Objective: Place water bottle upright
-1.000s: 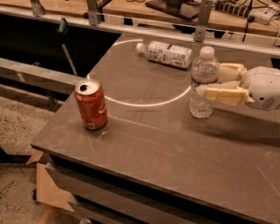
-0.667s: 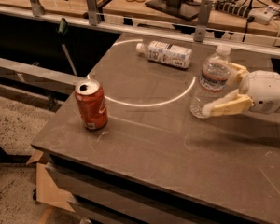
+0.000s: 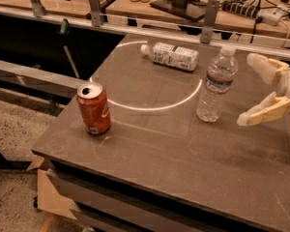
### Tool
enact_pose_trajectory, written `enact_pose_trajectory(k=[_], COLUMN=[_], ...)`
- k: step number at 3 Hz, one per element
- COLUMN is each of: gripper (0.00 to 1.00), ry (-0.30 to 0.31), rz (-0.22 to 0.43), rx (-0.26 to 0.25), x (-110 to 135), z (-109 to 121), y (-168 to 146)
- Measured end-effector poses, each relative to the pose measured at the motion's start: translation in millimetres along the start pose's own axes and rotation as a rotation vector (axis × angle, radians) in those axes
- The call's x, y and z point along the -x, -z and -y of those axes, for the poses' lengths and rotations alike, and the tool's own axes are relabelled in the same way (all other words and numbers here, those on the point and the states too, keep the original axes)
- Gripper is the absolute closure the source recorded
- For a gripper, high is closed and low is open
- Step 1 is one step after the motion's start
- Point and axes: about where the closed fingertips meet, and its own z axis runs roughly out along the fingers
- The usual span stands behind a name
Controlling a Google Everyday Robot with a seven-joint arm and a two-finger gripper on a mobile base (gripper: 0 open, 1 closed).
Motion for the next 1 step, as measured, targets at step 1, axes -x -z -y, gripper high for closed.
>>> enact_pose_trajectory(k=[1], gripper=[0.0], ry=[0.011], rz=[-0.026], rx=[-0.02], x=[2.2], z=[1.3], y=[7.9])
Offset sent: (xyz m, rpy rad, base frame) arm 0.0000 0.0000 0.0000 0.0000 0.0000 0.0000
